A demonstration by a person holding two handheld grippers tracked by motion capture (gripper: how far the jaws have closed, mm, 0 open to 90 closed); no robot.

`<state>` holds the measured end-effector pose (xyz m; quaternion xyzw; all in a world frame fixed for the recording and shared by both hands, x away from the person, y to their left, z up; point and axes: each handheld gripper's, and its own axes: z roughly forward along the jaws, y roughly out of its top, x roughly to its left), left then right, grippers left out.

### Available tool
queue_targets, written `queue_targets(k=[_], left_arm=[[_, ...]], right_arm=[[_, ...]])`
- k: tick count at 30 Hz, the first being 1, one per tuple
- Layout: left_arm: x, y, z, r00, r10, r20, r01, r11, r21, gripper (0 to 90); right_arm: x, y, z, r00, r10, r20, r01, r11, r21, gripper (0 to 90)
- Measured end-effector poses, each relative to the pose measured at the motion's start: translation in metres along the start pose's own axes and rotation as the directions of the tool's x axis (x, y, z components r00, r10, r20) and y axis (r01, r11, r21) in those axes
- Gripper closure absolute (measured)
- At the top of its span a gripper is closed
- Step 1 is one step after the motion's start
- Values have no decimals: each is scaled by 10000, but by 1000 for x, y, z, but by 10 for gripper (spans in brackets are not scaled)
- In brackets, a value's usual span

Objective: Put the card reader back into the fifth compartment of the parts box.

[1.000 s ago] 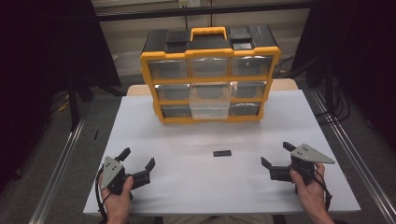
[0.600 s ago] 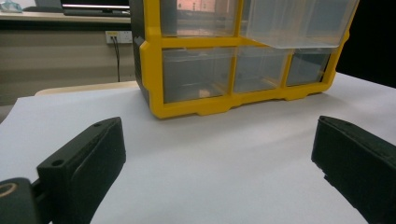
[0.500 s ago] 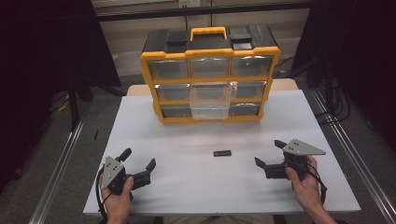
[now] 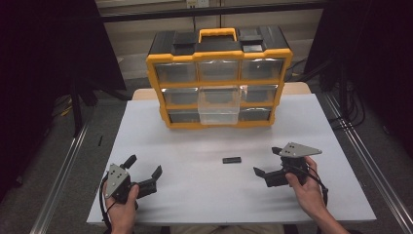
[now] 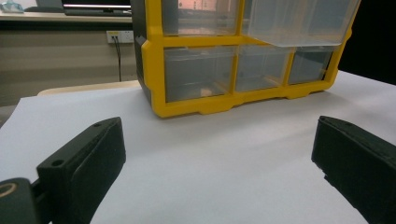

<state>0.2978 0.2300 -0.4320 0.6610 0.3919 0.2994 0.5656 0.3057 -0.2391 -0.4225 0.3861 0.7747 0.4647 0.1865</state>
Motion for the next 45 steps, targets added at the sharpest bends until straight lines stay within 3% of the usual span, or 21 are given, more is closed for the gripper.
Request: queue_targets(k=[14, 17, 19, 22, 27, 28, 32, 39, 40, 45], left_arm=[[1, 0, 2, 10000, -68, 54, 67, 9999, 139, 27], [0, -1, 2, 9999, -138, 68, 138, 9999, 65, 27], [0, -1, 2, 9999, -160, 35, 160, 9999, 61, 27], [1, 0, 1, 9999, -103, 40, 102, 9999, 65, 27], [0, 0, 1, 9999, -111, 67, 110, 9999, 93, 27], [0, 0, 1, 9999, -101, 72, 101, 9999, 85, 27], [1, 0, 0, 10000, -87, 48, 87, 9999, 83, 27], [1, 0, 0, 9999, -83, 79, 83, 10000, 55, 27], [1, 0, 0, 9999, -89, 76, 89, 9999, 52, 27], [0, 0, -1, 9999, -95, 100, 94, 10000, 27, 27]], right_arm=[[-5, 20, 19, 9931, 140, -1167, -8, 9937, 1125, 34], [-5, 23, 22, 9920, 80, -1262, 75, 9926, 1215, 34], [-3, 29, 28, 9930, -264, -1151, 468, 9828, 1785, 63], [-2, 31, 32, 9931, -326, -1127, 528, 9820, 1812, 53], [1, 38, 39, 9841, -724, -1621, 1026, 9771, 1862, 37], [3, 41, 43, 9782, -915, -1862, 1284, 9720, 1968, 35], [6, 49, 51, 9686, -1216, -2170, 1686, 9623, 2132, 38], [7, 56, 66, 9527, -1410, -2691, 2106, 9450, 2503, 37], [8, 58, 70, 9459, -1459, -2898, 2252, 9383, 2626, 43], [7, 63, 78, 9347, -1541, -3204, 2451, 9321, 2668, 51]])
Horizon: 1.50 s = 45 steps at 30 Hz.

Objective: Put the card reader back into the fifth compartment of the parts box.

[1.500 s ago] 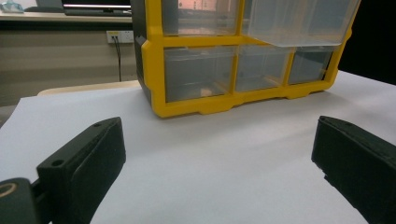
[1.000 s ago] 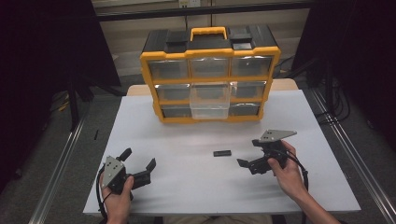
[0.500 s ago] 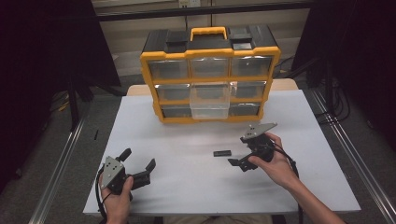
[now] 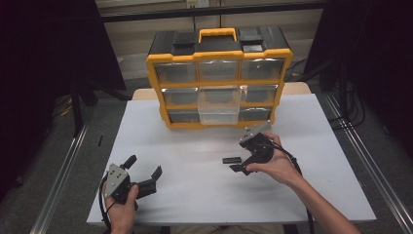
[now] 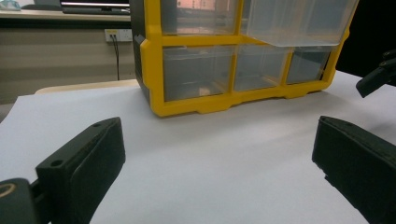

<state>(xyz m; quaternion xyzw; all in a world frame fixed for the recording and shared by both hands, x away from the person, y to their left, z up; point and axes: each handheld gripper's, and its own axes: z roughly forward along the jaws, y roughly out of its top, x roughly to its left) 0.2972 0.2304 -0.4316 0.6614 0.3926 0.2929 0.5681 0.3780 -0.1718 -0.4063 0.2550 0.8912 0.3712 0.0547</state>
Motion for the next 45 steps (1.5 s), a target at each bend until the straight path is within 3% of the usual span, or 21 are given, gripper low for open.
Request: queue_targets(k=[7, 9, 14, 22, 26, 27, 32, 33, 41, 45], left_arm=[[0, 0, 0, 10000, 9, 12, -9, 10000, 0, 27], [-1, 0, 1, 10000, -25, 54, 25, 10000, -43, 27], [0, 1, 0, 10000, 18, 89, -18, 10000, 0, 27], [0, 1, -1, 9999, -4, 114, 4, 10000, -17, 27], [0, 1, 0, 9999, 87, 121, -87, 10000, 22, 27], [0, 1, 0, 9999, 55, 122, -55, 10000, 10, 27], [-1, 1, -1, 9999, 36, 110, -35, 10000, -33, 27], [-1, 1, -1, 9999, 32, 118, -32, 10000, -37, 27], [-1, 1, -1, 9999, -13, 114, 14, 10000, -66, 27], [-2, 1, -1, 9999, -74, 148, 75, 9999, -95, 27]], right_arm=[[-6, 8, 12, 9996, -223, -191, 230, 9991, 345, 77], [-7, 12, 16, 9993, -230, -280, 248, 9975, 657, 77], [-11, 20, 29, 9978, -519, -423, 576, 9872, 1484, 156], [-16, 21, 41, 9979, -318, -565, 449, 9676, 2485, 244], [-19, 19, 43, 9975, -408, -576, 546, 9634, 2625, 284], [-19, 18, 44, 9971, -477, -597, 622, 9607, 2706, 336], [-17, 17, 49, 9957, -588, -711, 775, 9515, 2977, 417], [-16, 17, 50, 9959, -656, -622, 819, 9462, 3131, 426], [-14, 18, 51, 9944, -969, -426, 1055, 9393, 3266, 497], [-14, 20, 51, 9931, -1066, -487, 1169, 9304, 3475, 548]])
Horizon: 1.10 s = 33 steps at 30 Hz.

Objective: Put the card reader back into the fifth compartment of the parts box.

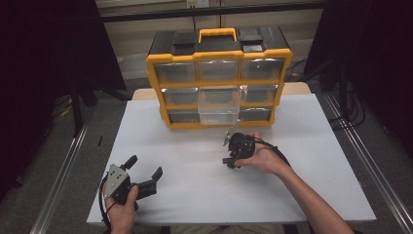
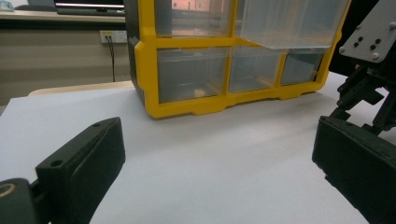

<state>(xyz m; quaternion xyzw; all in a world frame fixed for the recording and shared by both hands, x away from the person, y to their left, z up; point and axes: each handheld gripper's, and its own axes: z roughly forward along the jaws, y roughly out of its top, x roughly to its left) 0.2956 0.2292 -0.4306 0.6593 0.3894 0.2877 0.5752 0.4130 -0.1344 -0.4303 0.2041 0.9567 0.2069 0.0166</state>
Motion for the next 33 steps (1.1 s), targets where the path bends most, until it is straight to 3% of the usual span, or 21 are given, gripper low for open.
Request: queue_targets(k=[7, 10, 11, 21, 33], left_arm=[[1, 0, 1, 9999, 114, 30, -114, 9998, 143, 27], [-1, -1, 0, 9998, 152, 85, -154, 9998, 138, 26], [-1, -1, 1, 9999, 152, 80, -153, 9998, 131, 26], [0, -1, 1, 9999, 99, 78, -100, 9999, 136, 26], [1, 0, 1, 10000, 31, 27, -31, 10000, 75, 26]], right_arm=[[2, 8, 1, 9998, -160, 85, 155, 9983, 555, 632], [2, 9, 0, 10000, 3, -24, -1, 9978, 660, 681], [1, 8, 0, 9999, 109, -56, -106, 9984, 551, 737], [-3, 7, -1, 9994, 262, -231, -253, 9988, 414, 743], [0, -4, -15, 9980, 562, -296, -583, 9955, -751, 743]])
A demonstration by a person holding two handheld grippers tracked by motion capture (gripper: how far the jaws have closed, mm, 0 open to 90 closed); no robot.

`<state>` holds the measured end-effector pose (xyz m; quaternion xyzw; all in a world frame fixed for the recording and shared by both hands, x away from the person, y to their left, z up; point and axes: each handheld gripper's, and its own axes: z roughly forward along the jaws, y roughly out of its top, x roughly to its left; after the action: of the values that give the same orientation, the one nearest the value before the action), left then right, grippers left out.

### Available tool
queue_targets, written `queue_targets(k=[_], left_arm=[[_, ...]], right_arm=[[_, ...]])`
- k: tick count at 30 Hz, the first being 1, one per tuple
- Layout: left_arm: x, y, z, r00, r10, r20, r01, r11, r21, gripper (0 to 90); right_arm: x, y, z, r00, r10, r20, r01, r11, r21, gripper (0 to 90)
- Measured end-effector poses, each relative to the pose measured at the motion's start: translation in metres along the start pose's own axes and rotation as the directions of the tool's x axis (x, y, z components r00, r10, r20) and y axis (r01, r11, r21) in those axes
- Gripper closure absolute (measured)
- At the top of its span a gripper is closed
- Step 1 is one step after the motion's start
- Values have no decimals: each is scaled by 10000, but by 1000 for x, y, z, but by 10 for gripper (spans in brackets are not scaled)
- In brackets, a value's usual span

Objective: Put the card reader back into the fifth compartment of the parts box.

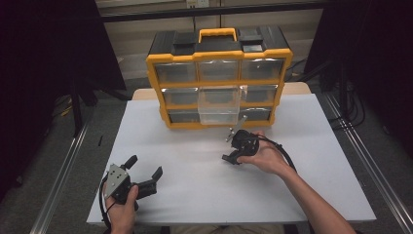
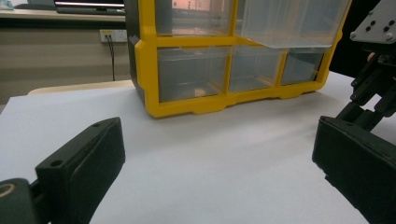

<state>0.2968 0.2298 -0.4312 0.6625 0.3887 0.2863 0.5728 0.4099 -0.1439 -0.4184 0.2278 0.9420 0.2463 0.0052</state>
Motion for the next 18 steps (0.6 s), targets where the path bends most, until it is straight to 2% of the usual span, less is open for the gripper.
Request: queue_targets(k=[3, 10, 18], left_arm=[[0, 0, -1, 10000, -3, 26, 3, 10000, -41, 26], [0, 0, 0, 10000, -44, 51, 44, 10000, -52, 26], [-1, 0, 0, 9999, 81, 61, -81, 10000, -54, 26]], right_arm=[[0, 0, -3, 9998, 174, -32, -175, 9995, -281, 743], [0, -5, -10, 9998, 178, 18, -176, 9966, -811, 743], [0, -12, -27, 9996, 257, 83, -239, 9850, -1710, 743]])
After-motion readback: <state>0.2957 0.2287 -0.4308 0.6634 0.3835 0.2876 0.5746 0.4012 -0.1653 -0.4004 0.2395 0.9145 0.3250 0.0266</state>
